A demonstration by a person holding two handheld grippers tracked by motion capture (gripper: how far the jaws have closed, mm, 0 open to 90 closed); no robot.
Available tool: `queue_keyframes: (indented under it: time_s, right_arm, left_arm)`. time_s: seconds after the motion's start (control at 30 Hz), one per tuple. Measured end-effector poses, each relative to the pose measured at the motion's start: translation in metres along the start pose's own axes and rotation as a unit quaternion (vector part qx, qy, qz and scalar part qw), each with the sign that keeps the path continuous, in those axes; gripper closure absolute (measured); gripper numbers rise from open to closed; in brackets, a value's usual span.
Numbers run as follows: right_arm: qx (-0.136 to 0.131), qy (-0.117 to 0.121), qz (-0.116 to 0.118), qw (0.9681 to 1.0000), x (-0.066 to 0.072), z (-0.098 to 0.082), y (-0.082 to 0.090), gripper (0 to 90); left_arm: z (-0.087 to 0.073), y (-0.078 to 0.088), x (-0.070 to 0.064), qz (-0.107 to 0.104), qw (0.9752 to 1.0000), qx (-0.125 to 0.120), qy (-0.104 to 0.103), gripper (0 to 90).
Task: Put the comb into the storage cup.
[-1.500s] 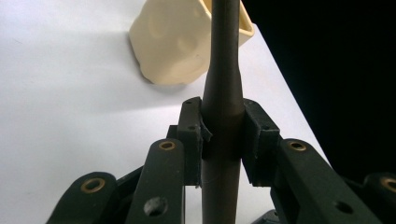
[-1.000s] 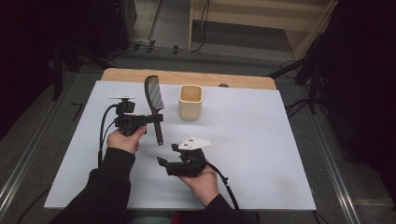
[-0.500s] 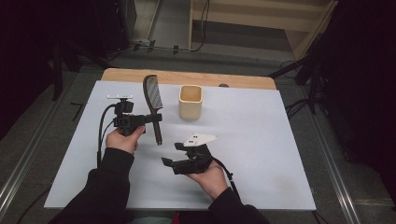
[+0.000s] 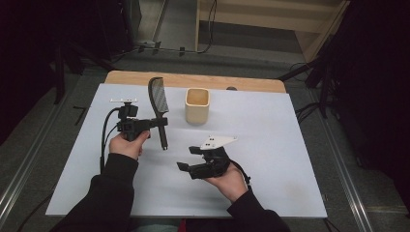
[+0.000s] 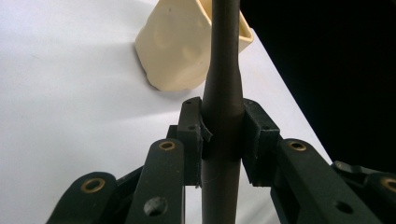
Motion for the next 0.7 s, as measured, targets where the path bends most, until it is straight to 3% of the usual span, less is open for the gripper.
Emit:
queue_keyframes:
  time_s: [0.7]
  right_arm:
    - [0.0, -0.002, 0.003, 1.0, -0.029, -0.013, 0.034, 27.1]
  left_arm:
    - [0.001, 0.001, 0.003, -0.017, 0.9998, 0.006, -0.007, 72.7]
Point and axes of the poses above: each handheld gripper's, and its own axes: y roughly backward along the jaws, z roughly out of its top, x roughly to its left, the point moved 2 cm from there along -y, roughly forward along the jaws, and after that the axes turned 6 degrees about -z, right-handed, at the moved point
